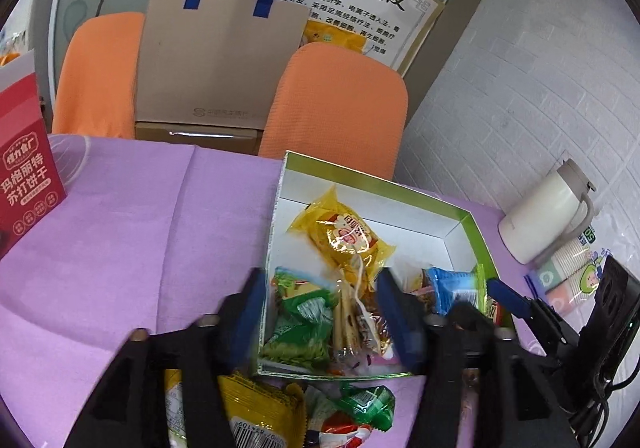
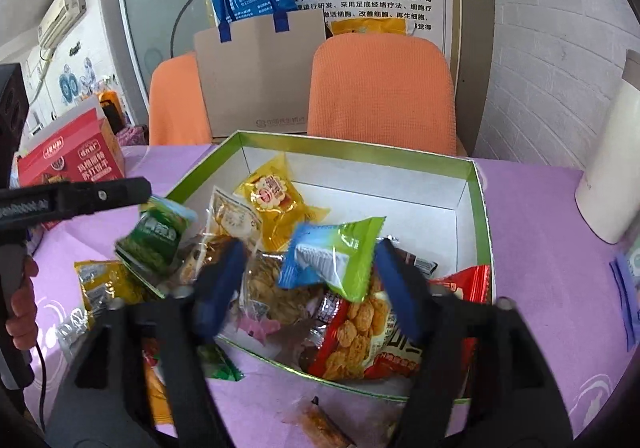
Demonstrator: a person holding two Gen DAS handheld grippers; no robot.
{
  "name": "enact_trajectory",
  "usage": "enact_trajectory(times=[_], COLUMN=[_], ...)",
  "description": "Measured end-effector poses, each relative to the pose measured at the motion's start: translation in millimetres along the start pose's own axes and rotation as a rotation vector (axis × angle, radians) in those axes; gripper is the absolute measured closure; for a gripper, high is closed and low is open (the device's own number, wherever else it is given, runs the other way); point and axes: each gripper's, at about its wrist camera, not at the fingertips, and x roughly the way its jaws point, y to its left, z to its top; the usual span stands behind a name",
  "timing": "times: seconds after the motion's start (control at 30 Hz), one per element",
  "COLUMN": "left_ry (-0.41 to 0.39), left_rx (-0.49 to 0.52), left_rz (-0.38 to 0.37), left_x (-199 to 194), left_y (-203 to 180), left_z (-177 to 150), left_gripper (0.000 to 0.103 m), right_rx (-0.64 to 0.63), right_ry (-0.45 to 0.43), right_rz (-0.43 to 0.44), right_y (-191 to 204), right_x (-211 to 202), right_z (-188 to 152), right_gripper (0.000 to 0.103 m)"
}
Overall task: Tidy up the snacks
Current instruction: 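Lower both packs into the green box and open both grippers, then withdraw both grippers and move them to the orange bag and wrapped sausage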
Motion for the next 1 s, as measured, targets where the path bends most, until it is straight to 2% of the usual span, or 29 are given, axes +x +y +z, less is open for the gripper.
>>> enact_trajectory(times=[0.03, 0.1, 0.17, 0.23, 0.4, 0.6, 0.73, 0.83, 1.0], left_ry=[-0.013, -0.04, -0.027, -0.024, -0.046, -0.102, -0.144, -0.145, -0.119], left_rx=[-0.023, -0.051, -0.066, -0.072, -0.038, 0.053, 0.108, 0.132, 0.108], left_rz=[0.021, 0.023, 0.017, 0.015, -0.004, -0.017, 0.015, 0.014, 0.003], left_x=[-1, -5, -5, -7, -25, -70, -99, -112, -117], left_y=[3, 9, 13, 15, 11, -7, -19, -22, -22], left_z=[-2, -3, -5, -6, -12, -21, -38, -56, -89], left_gripper=[0.01, 0.009, 0.009, 0.009, 0.009, 0.009, 0.009, 0.009, 0.009], right_rx=[-0.01, -0.02, -0.016, -0.008, 0.023, 0.053, 0.078, 0.101, 0.141], right_ry=[-0.011, -0.009, 0.012, 0.02, -0.004, -0.095, -0.149, -0.176, -0.151], right_rz=[-0.004, -0.013, -0.008, 0.005, 0.042, 0.1, 0.123, 0.14, 0.14], right_y=[0, -1, -2, -3, -3, -4, -6, -10, -15], right_x=[-1, -3, -3, -6, -28, -80, -115, -133, -144], right_z=[-3, -6, -8, -9, -4, -5, -15, -26, -50], right_gripper=[0.013, 0.011, 0.004, 0.004, 0.004, 0.001, 0.001, 0.001, 0.001])
